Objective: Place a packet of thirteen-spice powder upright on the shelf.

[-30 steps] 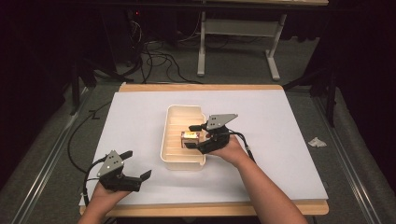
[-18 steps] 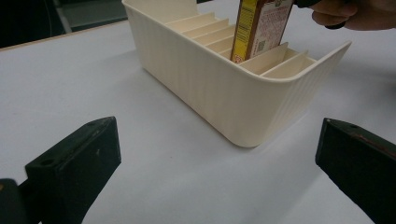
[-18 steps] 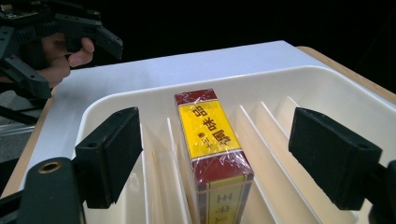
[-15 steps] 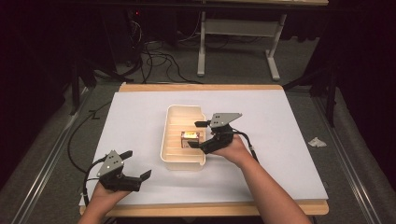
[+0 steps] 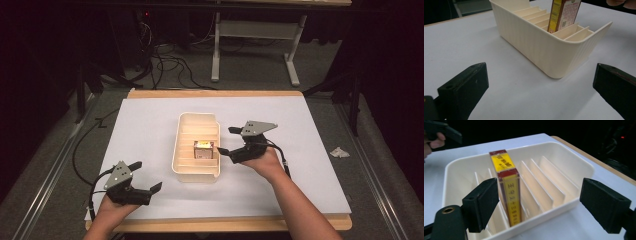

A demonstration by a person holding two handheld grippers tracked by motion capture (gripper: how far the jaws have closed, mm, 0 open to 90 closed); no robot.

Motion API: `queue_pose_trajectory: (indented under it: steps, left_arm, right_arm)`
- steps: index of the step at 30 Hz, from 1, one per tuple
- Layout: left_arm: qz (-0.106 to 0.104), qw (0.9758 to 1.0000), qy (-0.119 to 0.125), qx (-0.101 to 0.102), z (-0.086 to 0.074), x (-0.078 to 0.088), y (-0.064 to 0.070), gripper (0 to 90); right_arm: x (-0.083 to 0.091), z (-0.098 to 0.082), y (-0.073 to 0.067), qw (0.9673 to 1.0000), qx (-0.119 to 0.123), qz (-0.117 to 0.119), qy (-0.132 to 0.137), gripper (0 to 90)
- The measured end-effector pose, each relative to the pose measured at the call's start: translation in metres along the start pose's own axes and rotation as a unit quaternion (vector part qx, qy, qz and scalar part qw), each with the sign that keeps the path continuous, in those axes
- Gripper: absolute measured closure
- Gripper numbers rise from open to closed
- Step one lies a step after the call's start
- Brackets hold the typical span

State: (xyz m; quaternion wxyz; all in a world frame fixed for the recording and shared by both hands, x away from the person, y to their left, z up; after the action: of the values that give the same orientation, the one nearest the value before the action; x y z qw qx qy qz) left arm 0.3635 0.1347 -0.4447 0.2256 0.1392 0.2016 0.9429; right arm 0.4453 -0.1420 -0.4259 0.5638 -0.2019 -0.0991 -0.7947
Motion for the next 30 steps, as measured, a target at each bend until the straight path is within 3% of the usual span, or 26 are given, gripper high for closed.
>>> queue_pose_trajectory:
  steps: [7, 12, 19, 24, 26, 27, 28, 29, 30]
  left_arm:
    - [0.001, 1.0, -0.001, 0.001, 0.0, 0.0, -0.001, 0.7]
    - [0.001, 1.0, -0.001, 0.003, 0.0, -0.001, 0.0, 0.7]
    - [0.001, 1.0, -0.002, 0.005, -0.001, -0.001, 0.0, 0.7]
    - [-0.001, 1.0, -0.005, 0.005, -0.003, -0.002, 0.001, 0.7]
    - [-0.002, 1.0, -0.007, 0.002, -0.004, -0.003, 0.002, 0.7]
    - [-0.002, 0.9999, -0.008, 0.007, -0.004, -0.004, 0.003, 0.7]
    - [-0.001, 0.9999, -0.01, 0.005, -0.005, -0.005, 0.002, 0.7]
    - [0.002, 0.9999, -0.012, 0.006, -0.006, -0.007, 0.002, 0.7]
    - [0.004, 0.9999, -0.012, 0.005, -0.007, -0.008, 0.002, 0.7]
  right_arm:
    - [0.032, -0.011, 0.002, 0.9984, -0.017, -0.053, 0.004, 14.1]
    - [0.062, -0.023, 0.002, 0.9948, -0.036, -0.094, 0.011, 11.7]
    - [0.105, -0.041, -0.016, 0.9866, -0.065, -0.147, 0.029, 8.8]
    - [0.131, -0.062, -0.032, 0.9782, -0.083, -0.185, 0.046, 8.7]
    - [0.138, -0.079, -0.041, 0.9726, -0.091, -0.202, 0.072, 10.9]
    - [0.137, -0.089, -0.043, 0.9721, -0.094, -0.205, 0.066, 11.1]
    - [0.134, -0.096, -0.043, 0.9754, -0.088, -0.198, 0.04, 10.6]
    - [0.132, -0.1, -0.042, 0.9758, -0.09, -0.198, 0.02, 10.7]
    - [0.133, -0.102, -0.039, 0.9754, -0.089, -0.201, 0.02, 10.9]
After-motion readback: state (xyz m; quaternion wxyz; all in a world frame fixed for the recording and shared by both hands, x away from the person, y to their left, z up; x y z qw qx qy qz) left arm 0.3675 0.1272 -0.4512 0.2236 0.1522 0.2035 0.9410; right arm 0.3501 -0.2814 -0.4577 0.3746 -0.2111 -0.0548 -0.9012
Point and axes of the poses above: each handheld gripper's, and its own axes: x roughly backward along the jaws, z roughly out of its top, y roughly to its right, the point moved 6 cm from there along -x, roughly forward along the jaws, and after that the axes turned 14 degrees about z, right-handed, at the moved point
